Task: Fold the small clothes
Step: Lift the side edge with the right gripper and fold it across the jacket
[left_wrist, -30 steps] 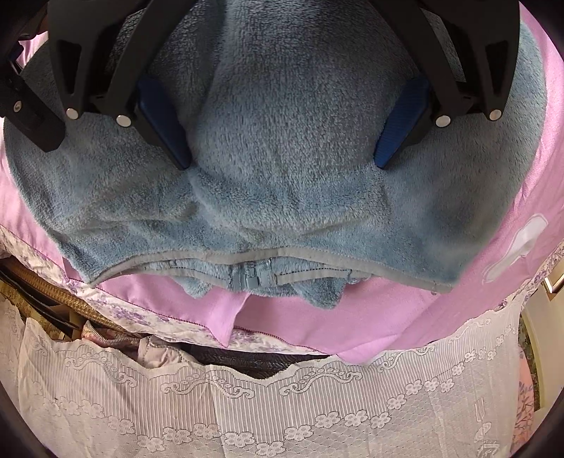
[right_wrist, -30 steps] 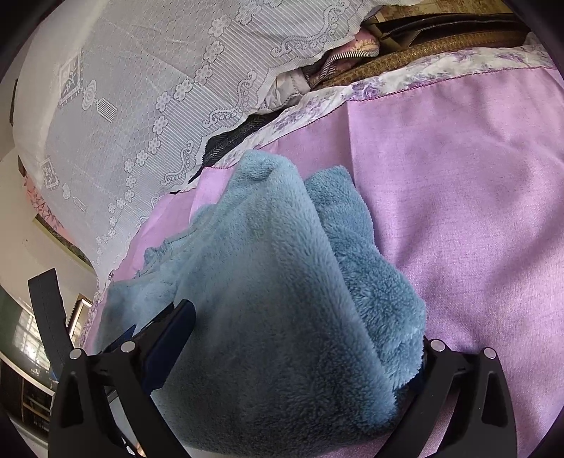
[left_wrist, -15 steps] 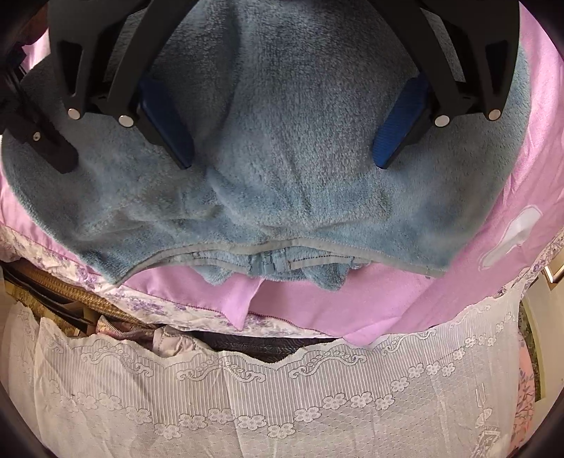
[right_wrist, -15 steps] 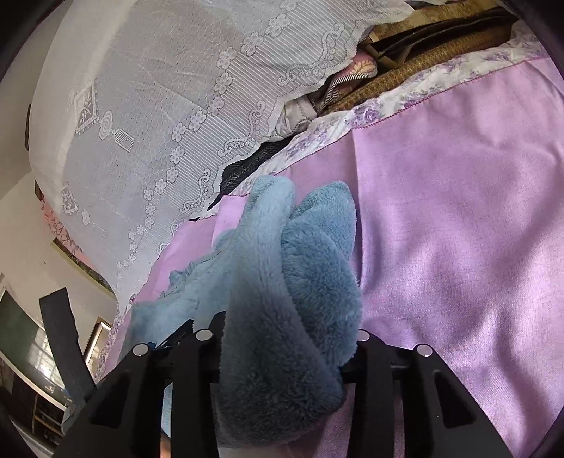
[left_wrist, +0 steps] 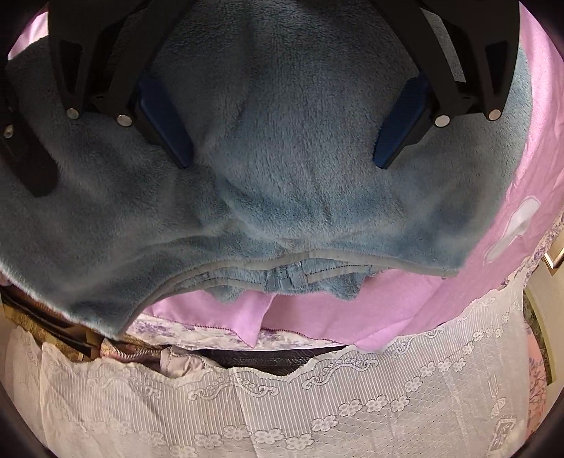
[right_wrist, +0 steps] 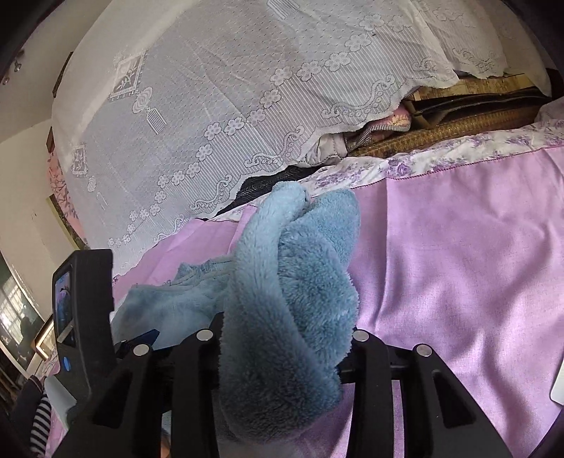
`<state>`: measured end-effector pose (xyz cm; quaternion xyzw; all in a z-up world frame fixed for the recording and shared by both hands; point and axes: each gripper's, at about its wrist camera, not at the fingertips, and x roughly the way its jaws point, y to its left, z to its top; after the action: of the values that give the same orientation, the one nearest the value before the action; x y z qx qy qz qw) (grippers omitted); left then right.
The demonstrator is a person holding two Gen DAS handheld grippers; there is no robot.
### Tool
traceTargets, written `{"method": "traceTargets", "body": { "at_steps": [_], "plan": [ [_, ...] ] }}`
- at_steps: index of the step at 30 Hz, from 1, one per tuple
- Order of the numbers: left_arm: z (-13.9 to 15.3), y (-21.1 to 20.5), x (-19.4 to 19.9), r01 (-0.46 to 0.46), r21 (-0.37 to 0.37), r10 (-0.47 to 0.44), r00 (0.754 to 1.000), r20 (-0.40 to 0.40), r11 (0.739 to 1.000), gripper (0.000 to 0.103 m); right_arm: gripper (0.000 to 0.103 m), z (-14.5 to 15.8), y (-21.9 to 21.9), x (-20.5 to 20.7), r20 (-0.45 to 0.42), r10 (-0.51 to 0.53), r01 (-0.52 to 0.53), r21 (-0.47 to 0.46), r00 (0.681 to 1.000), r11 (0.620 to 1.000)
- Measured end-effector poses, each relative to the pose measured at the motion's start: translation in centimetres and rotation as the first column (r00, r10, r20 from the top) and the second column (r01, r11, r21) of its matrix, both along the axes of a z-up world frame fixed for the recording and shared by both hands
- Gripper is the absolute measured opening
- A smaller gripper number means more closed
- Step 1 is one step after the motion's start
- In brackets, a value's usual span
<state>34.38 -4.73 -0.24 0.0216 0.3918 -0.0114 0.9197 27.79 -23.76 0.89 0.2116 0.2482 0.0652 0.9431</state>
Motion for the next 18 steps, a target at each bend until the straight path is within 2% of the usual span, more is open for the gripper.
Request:
{"method": "traceTargets", "body": {
  "at_steps": [2,4,5,6,7,9,10,11,15,18],
  "plan": [
    [0.8,1.7,0.0,-0.056,-0.048,0.057,0.998,0.011,0.997,0.099,0.037,-0.6,-0.7,0.3,-0.025,-0.011,0.012,0.035,1.0,0.999],
    [1.0,3.0,0.4,-0.121,-0.052,0.121,0.993,0.003,0.991,0.099,0.037,-1.2,-1.3,0.7,-0.053,-0.019,0.023,0.073,0.998,0.997],
    [0.6,3.3,0.9,-0.125,-0.049,0.124,0.992,-0.02,0.991,0.099,0.037,-1.5,-1.6,0.9,-0.064,-0.021,0.027,0.089,0.998,0.996],
    [-0.2,3.0,1.3,-0.115,-0.023,0.114,0.992,-0.051,0.993,0.099,0.037,-1.6,-1.7,1.0,-0.071,-0.022,0.029,0.1,0.997,0.995],
    [-0.9,2.2,1.4,-0.102,0.047,0.105,0.993,-0.047,0.994,0.099,0.037,-1.7,-1.7,1.0,-0.071,-0.022,0.029,0.103,0.997,0.994],
    [-1.0,0.0,0.8,-0.102,0.191,0.099,0.995,0.028,0.976,0.099,0.037,-1.5,-1.3,0.9,-0.06,-0.021,0.026,0.086,0.998,0.996],
    [-0.9,-0.5,0.7,-0.105,0.219,0.098,0.994,0.042,0.97,0.099,0.037,-1.3,-1.0,0.8,-0.05,-0.02,0.024,0.07,0.999,0.997],
    [-0.9,-0.4,0.8,-0.104,0.211,0.098,0.994,0.038,0.972,0.099,0.037,-1.0,-0.7,0.6,-0.039,-0.018,0.02,0.053,0.999,0.998],
    [0.1,2.3,0.9,-0.093,0.017,0.093,0.996,0.004,0.996,0.098,0.037,0.2,0.6,-0.2,0.004,-0.02,0.02,0.011,1.0,1.0],
    [1.4,3.6,0.5,-0.05,-0.163,0.049,0.999,-0.01,0.985,0.098,0.037,1.4,1.8,-1.1,0.041,-0.013,0.014,-0.03,0.999,0.999]
  ]
}}
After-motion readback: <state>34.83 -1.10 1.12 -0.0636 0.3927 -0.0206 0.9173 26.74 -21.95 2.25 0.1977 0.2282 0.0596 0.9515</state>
